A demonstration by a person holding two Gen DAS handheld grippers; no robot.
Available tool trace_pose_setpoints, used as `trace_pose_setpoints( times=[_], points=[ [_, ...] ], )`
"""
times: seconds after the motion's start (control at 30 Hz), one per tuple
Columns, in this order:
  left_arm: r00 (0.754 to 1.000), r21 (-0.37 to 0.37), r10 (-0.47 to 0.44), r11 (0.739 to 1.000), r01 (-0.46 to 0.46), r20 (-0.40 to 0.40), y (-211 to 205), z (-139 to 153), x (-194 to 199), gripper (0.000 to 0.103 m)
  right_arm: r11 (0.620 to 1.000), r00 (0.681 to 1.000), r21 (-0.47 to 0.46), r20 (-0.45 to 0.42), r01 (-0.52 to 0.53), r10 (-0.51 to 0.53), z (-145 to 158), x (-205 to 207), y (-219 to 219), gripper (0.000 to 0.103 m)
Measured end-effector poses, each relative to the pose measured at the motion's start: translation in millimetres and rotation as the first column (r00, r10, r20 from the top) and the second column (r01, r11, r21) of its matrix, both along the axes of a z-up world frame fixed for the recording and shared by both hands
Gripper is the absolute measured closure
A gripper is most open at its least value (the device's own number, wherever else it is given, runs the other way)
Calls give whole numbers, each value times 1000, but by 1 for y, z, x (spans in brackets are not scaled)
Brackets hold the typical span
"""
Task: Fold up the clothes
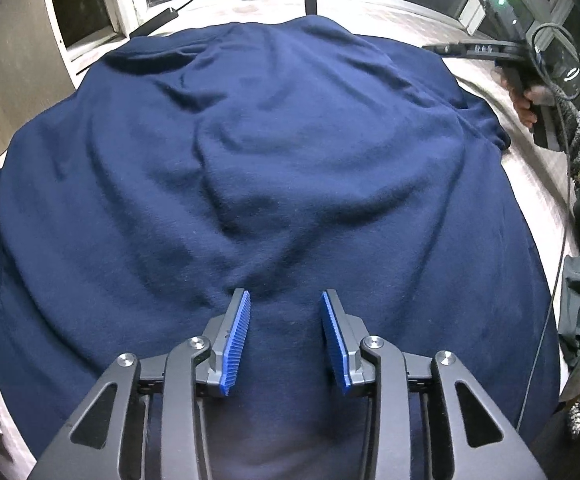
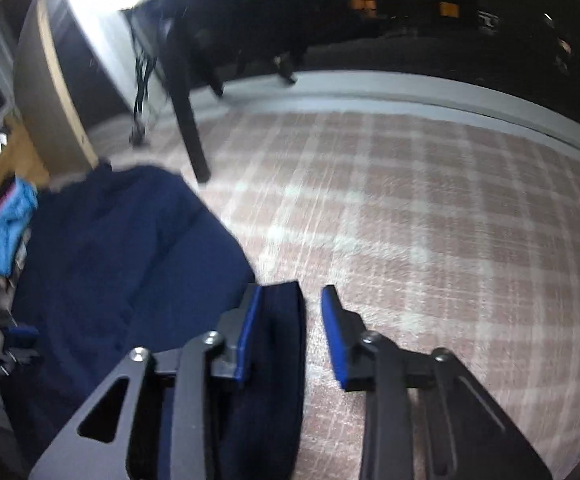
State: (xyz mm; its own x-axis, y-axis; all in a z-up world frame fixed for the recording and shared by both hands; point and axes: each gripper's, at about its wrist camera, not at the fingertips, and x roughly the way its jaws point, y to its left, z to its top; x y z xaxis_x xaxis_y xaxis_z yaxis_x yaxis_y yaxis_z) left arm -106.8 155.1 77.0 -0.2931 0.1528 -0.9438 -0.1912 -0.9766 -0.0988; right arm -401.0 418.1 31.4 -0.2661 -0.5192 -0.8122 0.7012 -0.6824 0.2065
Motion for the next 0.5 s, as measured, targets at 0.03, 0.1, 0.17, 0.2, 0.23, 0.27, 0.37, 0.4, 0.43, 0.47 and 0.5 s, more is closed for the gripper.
trace_pose_setpoints(
  times=[0.03, 0.1, 0.17, 0.2, 0.23, 0.27, 0.37, 0.4, 0.43, 0.47, 0.5],
  points=[
    [1000, 1, 0, 1000, 0, 1, 0, 0, 1, 67, 1000, 1000, 8, -2, -15, 15, -2, 2, -2, 75],
    [1000, 4, 0, 1000, 0, 2, -1, 0, 2, 66, 999, 999, 18, -17, -33, 33, -4, 6, -4, 76],
    [1000, 7, 0, 1000, 0, 3, -2, 0, 3, 65, 998, 998, 46, -42, -34, 36, -5, 8, -9, 93],
    [1000, 9, -1, 1000, 0, 3, -2, 0, 4, 64, 999, 999, 40, -34, -28, 29, -4, 7, -7, 101],
    [1000, 9, -1, 1000, 1, 3, -2, 0, 4, 64, 999, 1000, 25, -20, -21, 21, -3, 7, -5, 101],
    [1000, 6, -3, 1000, 3, 1, -1, 0, 5, 63, 1000, 1000, 2, -22, 8, -8, 1, 6, 3, 101],
    [1000, -3, -7, 1000, 7, 0, 1, 1, 5, 63, 985, 986, -71, -43, 160, -163, 14, 3, 39, 101],
    [1000, -6, -10, 1000, 10, 1, 2, 1, 6, 62, 971, 973, -94, -47, 219, -224, 18, 1, 52, 101],
    [1000, -9, -12, 1000, 12, 1, 3, 1, 6, 62, 962, 966, -105, -44, 251, -256, 18, -1, 61, 101],
    [1000, -12, -14, 1000, 14, 1, 4, 1, 6, 61, 961, 965, -108, -37, 253, -258, 18, -3, 64, 101],
    [1000, -14, -15, 1000, 16, 2, 4, 1, 6, 60, 966, 970, -102, -27, 237, -241, 17, -4, 62, 100]
  ],
)
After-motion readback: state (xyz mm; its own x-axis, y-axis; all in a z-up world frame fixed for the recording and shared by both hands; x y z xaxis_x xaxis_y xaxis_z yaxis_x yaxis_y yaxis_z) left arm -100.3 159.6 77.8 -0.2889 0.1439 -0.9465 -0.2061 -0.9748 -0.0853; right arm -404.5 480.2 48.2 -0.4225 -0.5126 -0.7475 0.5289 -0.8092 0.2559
